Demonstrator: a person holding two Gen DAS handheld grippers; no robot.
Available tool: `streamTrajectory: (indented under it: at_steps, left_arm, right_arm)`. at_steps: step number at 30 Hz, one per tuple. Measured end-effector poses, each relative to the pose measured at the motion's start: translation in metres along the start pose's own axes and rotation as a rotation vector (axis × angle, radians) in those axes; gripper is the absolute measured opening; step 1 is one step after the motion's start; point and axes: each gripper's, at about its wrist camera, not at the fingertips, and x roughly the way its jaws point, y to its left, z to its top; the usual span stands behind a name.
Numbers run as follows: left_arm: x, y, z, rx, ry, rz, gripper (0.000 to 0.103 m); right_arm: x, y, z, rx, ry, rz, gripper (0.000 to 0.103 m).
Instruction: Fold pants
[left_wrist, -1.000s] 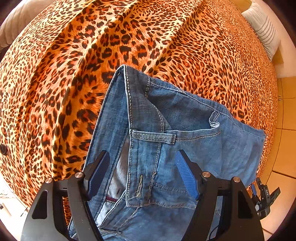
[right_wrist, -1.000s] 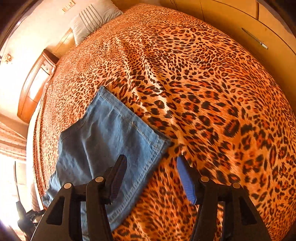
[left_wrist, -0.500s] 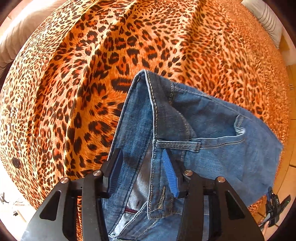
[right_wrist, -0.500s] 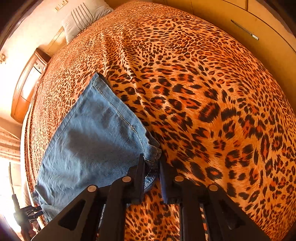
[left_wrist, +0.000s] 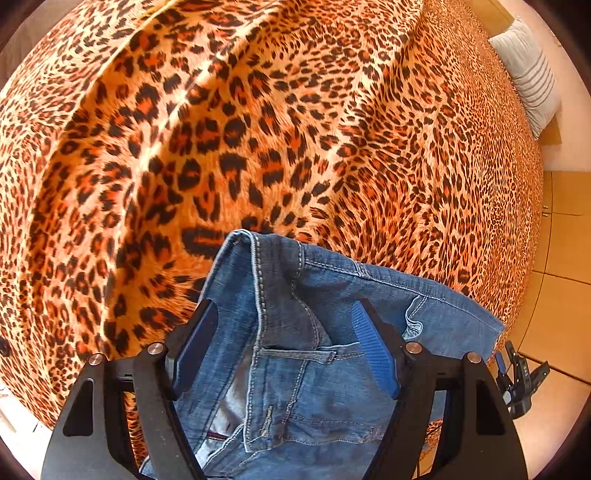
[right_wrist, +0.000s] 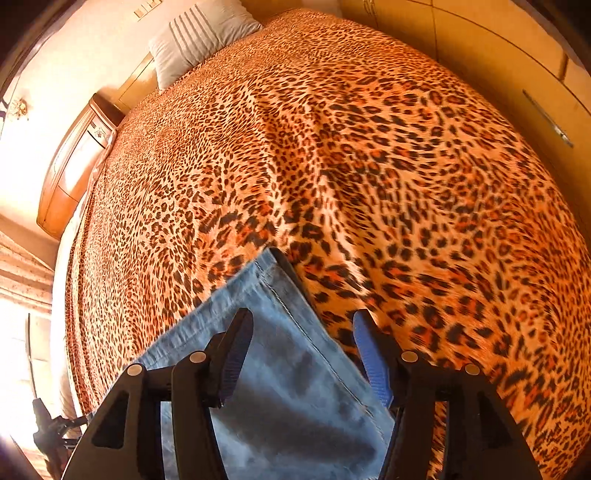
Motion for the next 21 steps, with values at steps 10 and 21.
streamTrajectory:
  at_steps: [10, 21]
  left_arm:
    - [0.018, -0.024, 0.041, -0.005, 0.051, -0.008, 0.075]
    - [0.038, -0.072, 0.053, 0.291, 0.109, 0.106, 0.023]
  right_arm:
    - [0.060, 0.050, 0.018, -0.171, 0.071, -0.080, 0.075]
    - [0.061, 0.077, -0.011, -0.335, 0.087, -0.137, 0.025]
